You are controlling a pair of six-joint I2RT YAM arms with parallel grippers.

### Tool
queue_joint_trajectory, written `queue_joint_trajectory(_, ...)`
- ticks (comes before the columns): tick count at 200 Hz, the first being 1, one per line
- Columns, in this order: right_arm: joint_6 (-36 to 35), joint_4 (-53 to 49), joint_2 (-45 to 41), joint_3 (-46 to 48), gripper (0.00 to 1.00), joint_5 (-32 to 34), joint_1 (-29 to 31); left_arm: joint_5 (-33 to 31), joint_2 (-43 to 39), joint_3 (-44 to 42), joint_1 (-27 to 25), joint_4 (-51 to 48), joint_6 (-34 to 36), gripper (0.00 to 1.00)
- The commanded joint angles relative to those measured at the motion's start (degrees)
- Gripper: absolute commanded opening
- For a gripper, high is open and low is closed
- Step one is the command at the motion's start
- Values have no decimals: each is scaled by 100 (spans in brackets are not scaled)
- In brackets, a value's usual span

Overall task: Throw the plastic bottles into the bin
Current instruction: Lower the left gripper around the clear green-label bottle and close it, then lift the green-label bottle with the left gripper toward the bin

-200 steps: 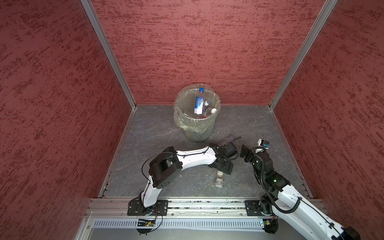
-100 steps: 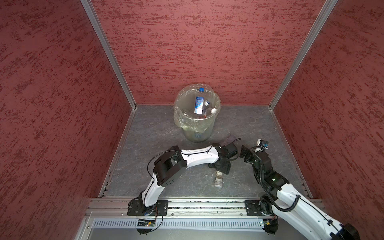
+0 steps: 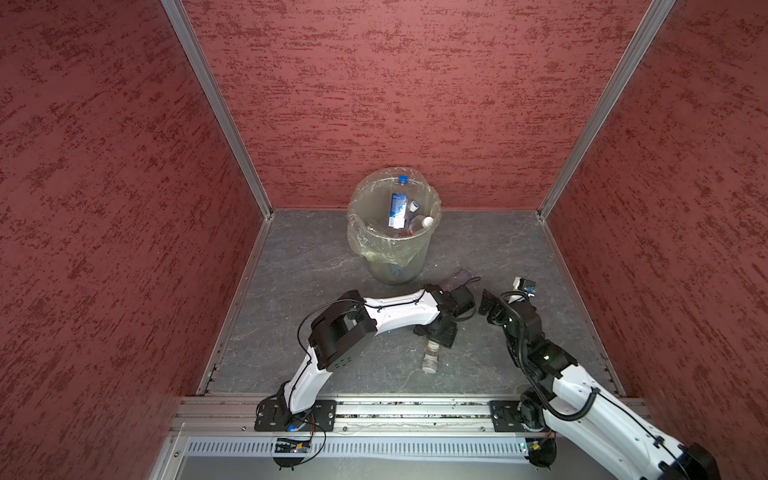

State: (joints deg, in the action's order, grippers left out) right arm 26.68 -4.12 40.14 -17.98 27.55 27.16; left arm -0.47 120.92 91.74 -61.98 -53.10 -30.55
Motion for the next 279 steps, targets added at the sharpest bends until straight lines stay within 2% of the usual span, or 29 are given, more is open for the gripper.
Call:
queue_joint_trajectory(1,101,43,-3,-187,99,163,-35,13,124,79,40,-73,93,70)
queue_joint_trajectory(35,101,52,20,-181,99,154,-35,104,136,27,61,-23,136,69)
queue_joint_trajectory(55,101,60,29,-181,99,154,-35,65,72,-33,54,-14,145,58)
queue_joint_trajectory(83,97,69,46,-186,99,137,-35,31,-75,-156,59,36,172,53)
queue_joint_trajectory(156,98,94,80,-181,99,110,-35,-403,-707,-580,69,259,224,52)
queue_joint_trajectory(202,95,113,152,-205,99,101,-35,-688,-1554,-1217,56,881,224,51)
queue_joint_trajectory(279,105,210,273,-189,98,91,-35,-1609,-3295,-2296,2,1780,246,51)
